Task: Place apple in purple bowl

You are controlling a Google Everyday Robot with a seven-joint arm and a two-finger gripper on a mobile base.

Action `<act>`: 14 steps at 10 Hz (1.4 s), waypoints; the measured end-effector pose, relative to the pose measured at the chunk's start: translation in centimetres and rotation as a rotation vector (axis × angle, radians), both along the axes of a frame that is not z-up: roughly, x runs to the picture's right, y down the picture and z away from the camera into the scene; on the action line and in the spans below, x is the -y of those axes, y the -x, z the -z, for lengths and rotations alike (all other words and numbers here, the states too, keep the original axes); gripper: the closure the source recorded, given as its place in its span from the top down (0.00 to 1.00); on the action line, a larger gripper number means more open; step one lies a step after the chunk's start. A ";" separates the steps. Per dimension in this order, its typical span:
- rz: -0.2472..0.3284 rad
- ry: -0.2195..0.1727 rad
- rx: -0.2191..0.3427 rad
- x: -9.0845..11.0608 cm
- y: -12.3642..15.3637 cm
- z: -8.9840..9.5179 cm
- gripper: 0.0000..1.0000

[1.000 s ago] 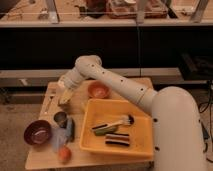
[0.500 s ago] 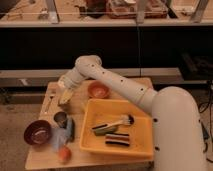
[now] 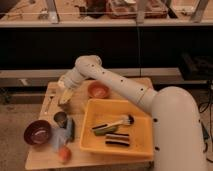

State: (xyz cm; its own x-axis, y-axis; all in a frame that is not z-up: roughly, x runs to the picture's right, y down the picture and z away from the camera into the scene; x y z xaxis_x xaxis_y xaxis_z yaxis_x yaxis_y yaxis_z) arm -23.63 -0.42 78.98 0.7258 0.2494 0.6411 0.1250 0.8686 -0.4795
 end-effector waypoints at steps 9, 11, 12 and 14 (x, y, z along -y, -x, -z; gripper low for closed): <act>0.000 0.000 0.000 0.0 0.0 0.0 0.80; -0.005 0.001 0.008 0.0 -0.1 0.1 0.80; 0.009 0.008 0.004 0.0 -0.5 0.6 0.80; 0.068 0.031 -0.026 -0.8 -0.5 2.6 0.80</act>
